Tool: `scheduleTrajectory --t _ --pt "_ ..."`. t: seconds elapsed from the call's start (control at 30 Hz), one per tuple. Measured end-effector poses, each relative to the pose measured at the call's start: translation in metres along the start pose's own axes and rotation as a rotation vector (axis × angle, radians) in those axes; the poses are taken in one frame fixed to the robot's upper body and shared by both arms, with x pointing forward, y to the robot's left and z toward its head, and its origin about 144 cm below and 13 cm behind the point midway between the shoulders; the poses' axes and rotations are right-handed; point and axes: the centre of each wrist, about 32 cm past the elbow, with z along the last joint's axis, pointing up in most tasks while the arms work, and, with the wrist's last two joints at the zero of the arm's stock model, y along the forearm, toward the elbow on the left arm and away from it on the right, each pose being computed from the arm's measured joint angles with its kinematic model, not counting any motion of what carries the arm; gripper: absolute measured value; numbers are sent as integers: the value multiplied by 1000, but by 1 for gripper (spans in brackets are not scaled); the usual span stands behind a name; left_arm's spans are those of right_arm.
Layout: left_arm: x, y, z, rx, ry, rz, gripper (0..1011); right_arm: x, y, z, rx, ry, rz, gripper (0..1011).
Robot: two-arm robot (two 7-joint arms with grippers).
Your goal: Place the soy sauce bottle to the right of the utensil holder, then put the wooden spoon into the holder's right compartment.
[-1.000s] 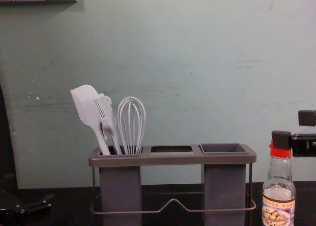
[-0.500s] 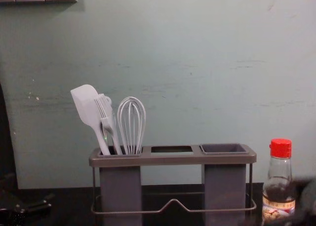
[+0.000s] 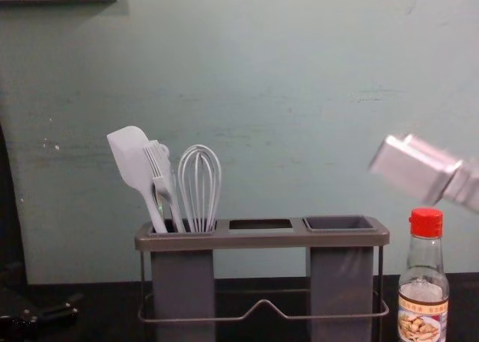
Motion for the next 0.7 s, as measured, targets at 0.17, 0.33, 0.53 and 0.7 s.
scheduleTrajectory --t 0.17,0.33,0.53,0.7 --pt "0 0 0 0 0 0 1005 5 11 4 -44 4 -5 1004" --pt "0 0 0 0 0 0 1005 8 19 6 -59 10 -7 1004" --pt "0 0 0 0 0 0 1005 10 29 8 -67 17 -11 1004" --pt "0 0 0 0 0 0 1005 14 37 11 -74 20 -19 1004"
